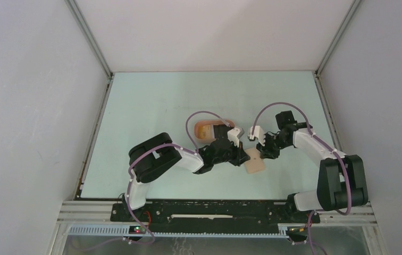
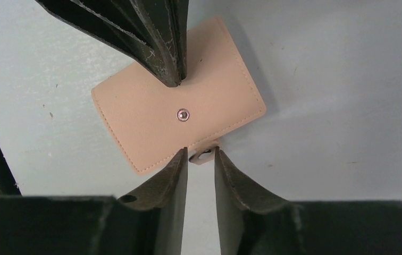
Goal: Put the credit cards into the card holder
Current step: Close the card holder at the center of the board.
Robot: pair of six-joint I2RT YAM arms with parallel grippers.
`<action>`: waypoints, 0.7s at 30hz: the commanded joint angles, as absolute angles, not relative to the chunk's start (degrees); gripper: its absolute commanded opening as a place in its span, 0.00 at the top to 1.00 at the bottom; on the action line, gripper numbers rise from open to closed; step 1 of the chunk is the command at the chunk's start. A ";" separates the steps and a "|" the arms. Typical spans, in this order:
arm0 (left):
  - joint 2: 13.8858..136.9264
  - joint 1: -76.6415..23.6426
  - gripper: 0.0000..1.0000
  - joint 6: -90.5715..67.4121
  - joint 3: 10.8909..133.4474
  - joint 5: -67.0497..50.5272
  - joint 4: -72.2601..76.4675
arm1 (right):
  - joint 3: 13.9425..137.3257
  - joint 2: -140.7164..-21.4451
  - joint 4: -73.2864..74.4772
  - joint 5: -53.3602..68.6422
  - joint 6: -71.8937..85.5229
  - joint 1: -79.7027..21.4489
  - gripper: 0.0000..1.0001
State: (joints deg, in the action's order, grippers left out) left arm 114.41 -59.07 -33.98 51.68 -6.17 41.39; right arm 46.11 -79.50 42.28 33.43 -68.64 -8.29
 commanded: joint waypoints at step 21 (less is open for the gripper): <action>113.98 -58.89 0.99 -32.34 51.06 -5.89 40.43 | 49.83 -78.67 44.93 37.80 -63.53 -6.69 1.00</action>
